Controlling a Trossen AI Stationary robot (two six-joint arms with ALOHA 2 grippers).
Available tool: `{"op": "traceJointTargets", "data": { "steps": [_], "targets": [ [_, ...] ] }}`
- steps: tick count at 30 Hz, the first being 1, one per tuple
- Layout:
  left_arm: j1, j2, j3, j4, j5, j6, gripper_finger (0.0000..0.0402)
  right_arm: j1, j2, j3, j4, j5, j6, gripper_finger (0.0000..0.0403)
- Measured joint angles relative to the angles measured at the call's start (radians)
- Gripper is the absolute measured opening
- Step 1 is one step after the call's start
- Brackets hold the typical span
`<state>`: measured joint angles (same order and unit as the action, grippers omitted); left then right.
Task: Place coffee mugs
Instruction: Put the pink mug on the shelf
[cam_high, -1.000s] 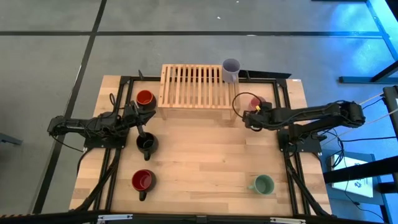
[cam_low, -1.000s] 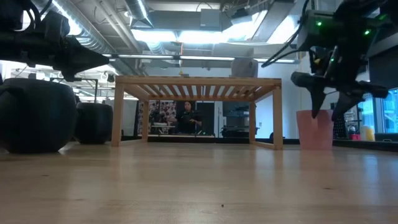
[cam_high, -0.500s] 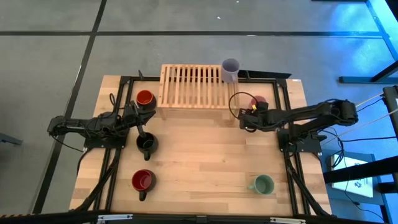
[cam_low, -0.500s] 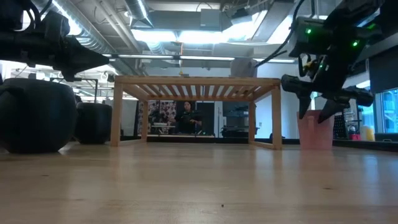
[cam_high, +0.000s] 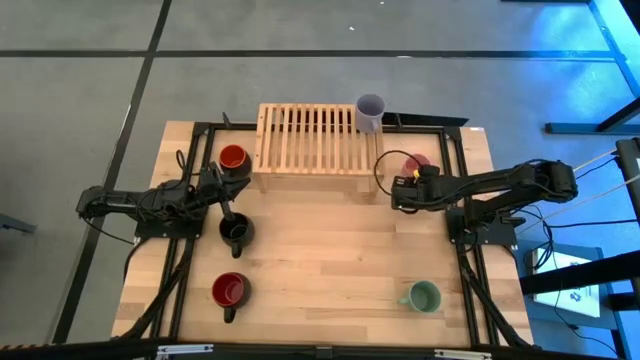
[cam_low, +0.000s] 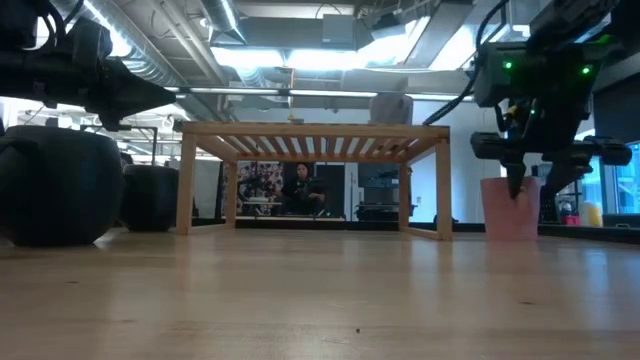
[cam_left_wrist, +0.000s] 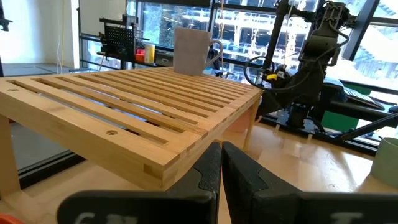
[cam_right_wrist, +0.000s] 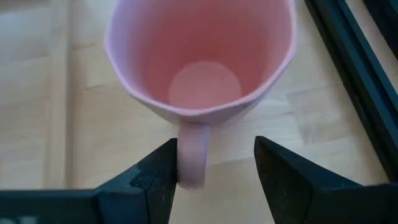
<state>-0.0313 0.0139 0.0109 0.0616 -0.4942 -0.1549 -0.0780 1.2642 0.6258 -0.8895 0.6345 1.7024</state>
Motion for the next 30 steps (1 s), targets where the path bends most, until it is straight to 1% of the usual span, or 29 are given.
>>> {"op": "traceJointTargets", "data": {
  "steps": [3, 7, 12, 15, 18, 24, 28, 29, 30],
  "targets": [
    [0.0, 0.0, 0.0, 0.0, -0.002, 0.0, 0.0007, -0.001, -0.021, 0.0, 0.05, 0.003, -0.081, 0.0198],
    [0.0, 0.0, 0.0, 0.0, -0.02, 0.001, 0.0007, -0.001, -0.007, 0.0, 0.075, 0.017, -0.158, 0.0198],
    [0.0, 0.0, 0.0, 0.0, -0.02, 0.0, 0.0007, -0.033, 0.036, 0.0, 0.066, 0.002, -0.173, 0.0198],
    [0.0, 0.0, 0.0, 0.001, -0.02, 0.0, 0.0007, -0.036, 0.047, 0.0, 0.081, 0.028, -0.189, 0.0192],
    [0.0, 0.0, 0.0, 0.001, -0.021, -0.001, 0.0007, -0.036, 0.051, 0.0, 0.08, 0.039, -0.188, 0.0167],
    [0.0, 0.0, 0.0, 0.001, -0.021, 0.0, 0.0007, -0.035, 0.051, -0.026, 0.135, 0.043, -0.187, 0.0089],
    [0.0, 0.0, 0.0, 0.001, -0.021, 0.0, 0.0007, -0.035, 0.051, -0.027, 0.128, 0.051, -0.193, 0.0036],
    [0.0, 0.0, 0.0, 0.001, -0.021, 0.0, 0.0007, -0.035, 0.051, -0.027, 0.129, 0.054, -0.194, 0.0026],
    [0.0, 0.0, 0.0, 0.001, -0.021, 0.0, 0.0007, -0.033, 0.05, -0.027, 0.127, 0.054, -0.202, 0.0024]
  ]
}}
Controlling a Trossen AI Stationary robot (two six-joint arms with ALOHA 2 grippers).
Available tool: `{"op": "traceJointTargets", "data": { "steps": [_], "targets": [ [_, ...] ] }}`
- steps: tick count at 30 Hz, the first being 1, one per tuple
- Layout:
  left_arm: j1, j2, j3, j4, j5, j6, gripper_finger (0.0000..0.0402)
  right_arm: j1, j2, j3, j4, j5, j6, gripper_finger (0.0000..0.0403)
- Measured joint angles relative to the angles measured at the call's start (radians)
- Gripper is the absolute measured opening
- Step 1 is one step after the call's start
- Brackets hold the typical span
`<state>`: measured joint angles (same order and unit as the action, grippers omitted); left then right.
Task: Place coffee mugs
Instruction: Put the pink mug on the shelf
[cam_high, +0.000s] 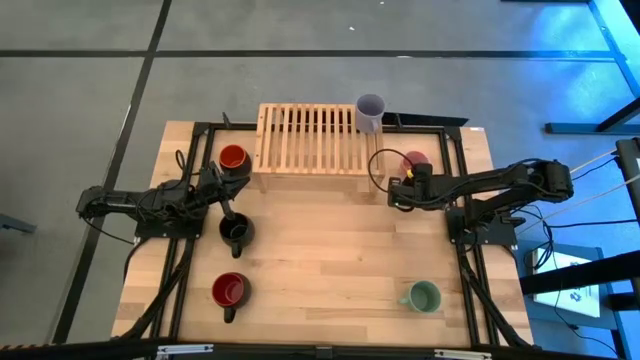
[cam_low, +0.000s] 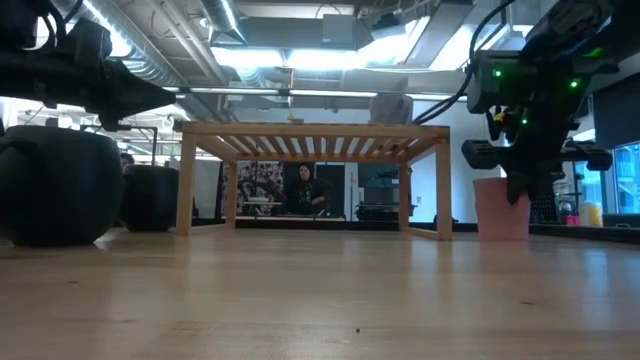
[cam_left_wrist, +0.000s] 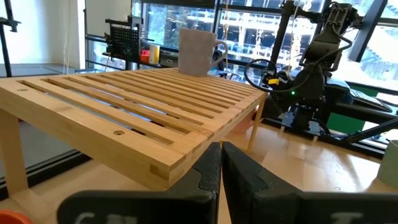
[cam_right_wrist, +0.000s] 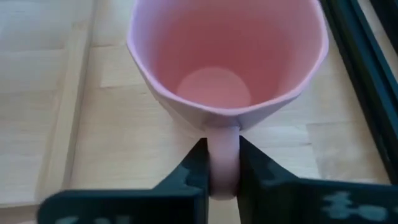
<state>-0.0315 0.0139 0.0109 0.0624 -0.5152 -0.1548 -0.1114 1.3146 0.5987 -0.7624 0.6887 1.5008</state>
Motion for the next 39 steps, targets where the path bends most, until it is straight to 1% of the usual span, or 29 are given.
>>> {"op": "traceJointTargets", "data": {
  "steps": [4, 10, 14, 22, 29, 36, 39],
  "targets": [
    [0.0, 0.0, 0.0, 0.0, 0.0, 0.0, 0.0007, 0.0, -0.001, 0.0, -0.013, -0.011, -0.014, 0.0024],
    [0.0, 0.0, 0.0, 0.0, 0.001, -0.001, 0.0007, 0.001, -0.042, 0.004, -0.053, -0.041, -0.011, 0.0024],
    [0.0, 0.0, 0.0, 0.0, 0.022, -0.003, 0.0007, 0.032, -0.084, 0.015, -0.068, -0.07, -0.047, 0.0024],
    [0.0, 0.0, 0.0, -0.001, 0.067, -0.052, 0.0007, 0.2, -0.136, 0.043, -0.149, -0.167, -0.07, 0.0024],
    [0.0, 0.0, 0.0, -0.001, 0.065, -0.056, 0.0007, 0.34, -0.149, 0.071, -0.167, -0.217, -0.069, 0.0024],
    [0.0, 0.0, 0.0, -0.001, 0.065, -0.08, 0.0007, 0.483, -0.149, 0.115, -0.166, -0.238, -0.094, 0.0024],
    [0.0, 0.0, 0.0, -0.001, 0.065, -0.129, 0.0007, 0.536, -0.149, 0.138, -0.163, -0.238, -0.106, 0.0024]
  ]
}}
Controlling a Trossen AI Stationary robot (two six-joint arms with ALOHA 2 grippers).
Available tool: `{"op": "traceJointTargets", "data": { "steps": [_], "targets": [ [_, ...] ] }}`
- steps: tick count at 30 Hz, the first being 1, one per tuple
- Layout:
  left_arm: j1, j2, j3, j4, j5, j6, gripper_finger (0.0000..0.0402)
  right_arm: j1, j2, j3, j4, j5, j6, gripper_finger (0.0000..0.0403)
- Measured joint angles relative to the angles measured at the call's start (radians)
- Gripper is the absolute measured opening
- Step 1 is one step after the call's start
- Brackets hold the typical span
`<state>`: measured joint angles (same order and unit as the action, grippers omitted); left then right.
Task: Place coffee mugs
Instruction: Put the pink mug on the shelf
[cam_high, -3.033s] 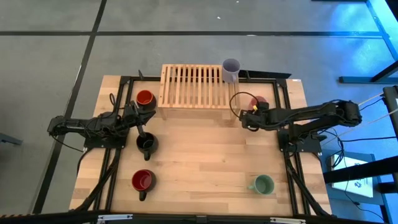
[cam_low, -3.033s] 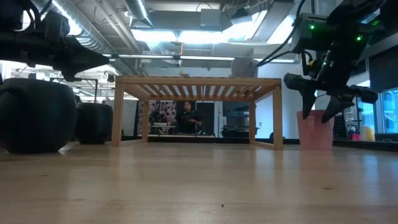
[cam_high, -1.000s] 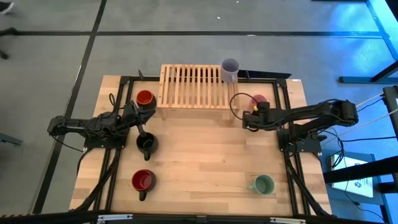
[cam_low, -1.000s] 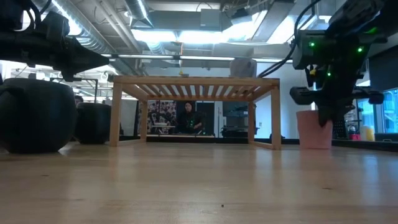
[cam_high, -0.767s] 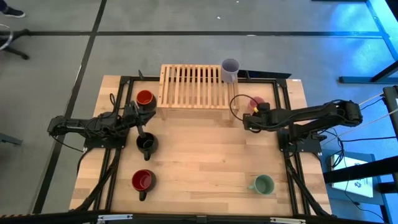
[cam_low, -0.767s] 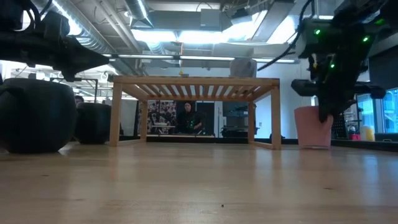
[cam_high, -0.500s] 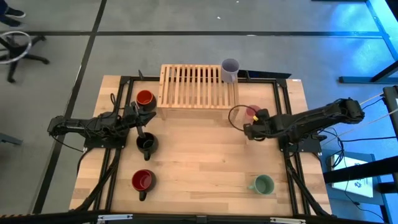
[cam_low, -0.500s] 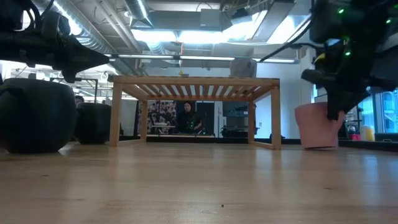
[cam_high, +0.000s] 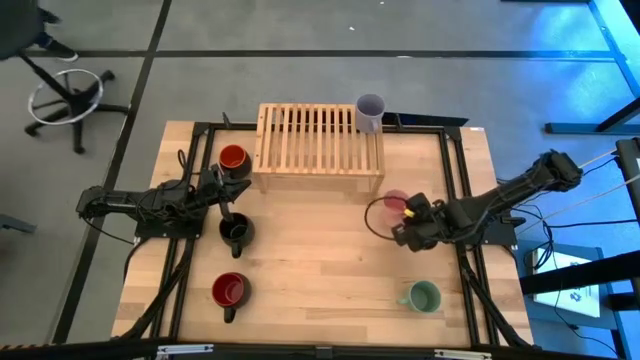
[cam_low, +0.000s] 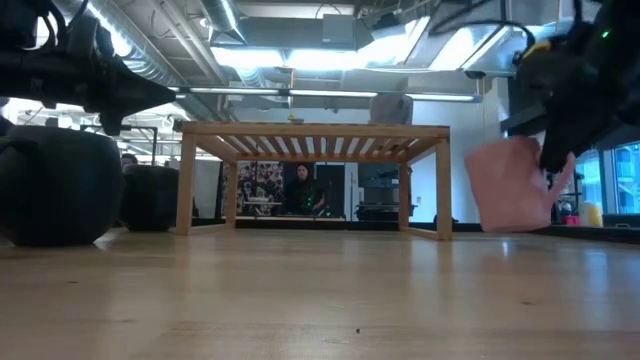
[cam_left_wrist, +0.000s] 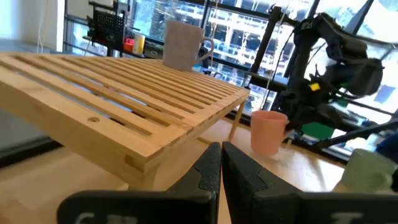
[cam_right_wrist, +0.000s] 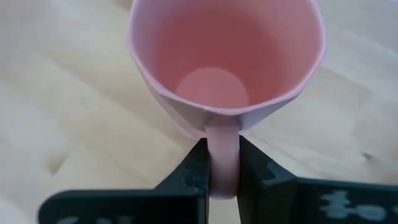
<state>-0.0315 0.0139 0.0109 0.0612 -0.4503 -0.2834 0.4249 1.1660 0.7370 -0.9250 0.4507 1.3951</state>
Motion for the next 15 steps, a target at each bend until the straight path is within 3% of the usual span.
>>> {"op": "traceJointTargets", "data": {
  "steps": [9, 15],
  "targets": [
    [0.0, 0.0, 0.0, 0.0, -0.006, -0.051, 0.0007, 0.12, 0.007, 0.087, 0.125, 0.012, -0.105, 0.0024],
    [0.0, 0.0, 0.0, 0.0, -0.003, -0.048, 0.0007, 0.107, 0.116, 0.257, 0.104, 0.065, -0.212, 0.0024]
  ]
}}
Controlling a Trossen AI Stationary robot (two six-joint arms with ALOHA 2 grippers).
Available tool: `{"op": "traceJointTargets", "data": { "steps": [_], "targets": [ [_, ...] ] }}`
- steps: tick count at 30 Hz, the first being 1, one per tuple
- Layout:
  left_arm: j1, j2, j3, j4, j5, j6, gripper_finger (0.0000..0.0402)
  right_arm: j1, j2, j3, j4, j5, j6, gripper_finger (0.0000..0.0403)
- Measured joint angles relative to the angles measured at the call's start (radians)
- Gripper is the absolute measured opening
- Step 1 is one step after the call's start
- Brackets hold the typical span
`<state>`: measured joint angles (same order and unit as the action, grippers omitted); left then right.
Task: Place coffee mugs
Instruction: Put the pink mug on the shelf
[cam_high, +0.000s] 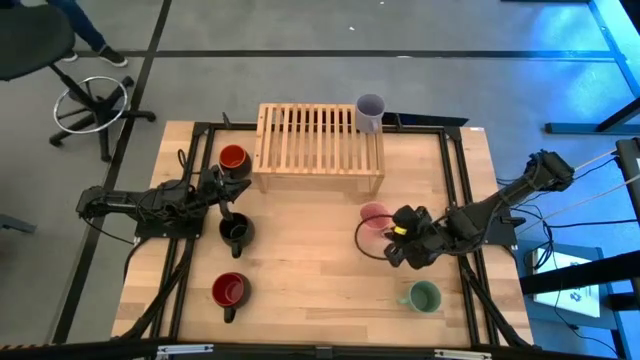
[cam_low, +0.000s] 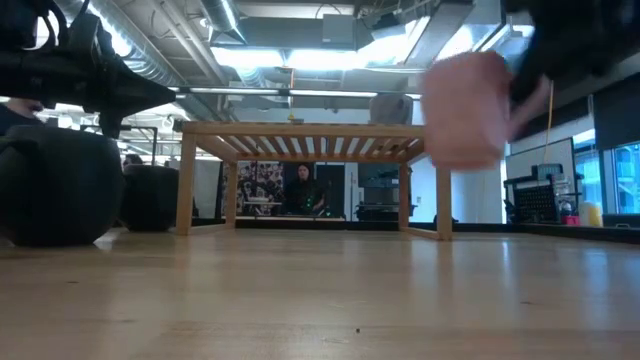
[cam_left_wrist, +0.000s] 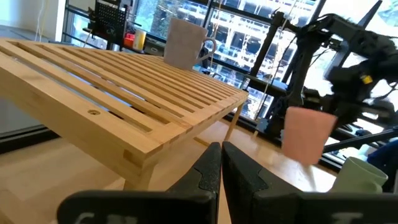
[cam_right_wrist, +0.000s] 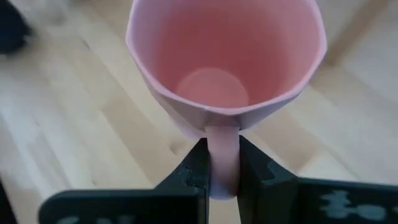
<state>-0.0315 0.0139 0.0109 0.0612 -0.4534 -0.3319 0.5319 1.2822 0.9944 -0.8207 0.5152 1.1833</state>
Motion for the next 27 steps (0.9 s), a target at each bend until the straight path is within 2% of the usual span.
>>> {"op": "traceJointTargets", "data": {
  "steps": [6, 12, 21, 27],
  "targets": [
    [0.0, 0.0, 0.0, 0.0, 0.001, -0.002, 0.0007, -0.115, 0.185, 0.27, -0.113, 0.058, -0.089, 0.0024],
    [0.0, 0.0, 0.0, 0.0, 0.001, -0.001, 0.0007, -0.243, 0.314, 0.516, -0.14, 0.132, -0.22, 0.0024],
    [0.0, 0.0, 0.0, 0.0, 0.001, 0.001, 0.0007, -0.45, 0.42, 0.763, -0.13, 0.233, -0.355, 0.0024],
    [0.0, 0.0, 0.0, 0.0, 0.003, 0.032, 0.0007, -0.58, 0.521, 0.919, -0.137, 0.216, -0.454, 0.0024]
  ]
}}
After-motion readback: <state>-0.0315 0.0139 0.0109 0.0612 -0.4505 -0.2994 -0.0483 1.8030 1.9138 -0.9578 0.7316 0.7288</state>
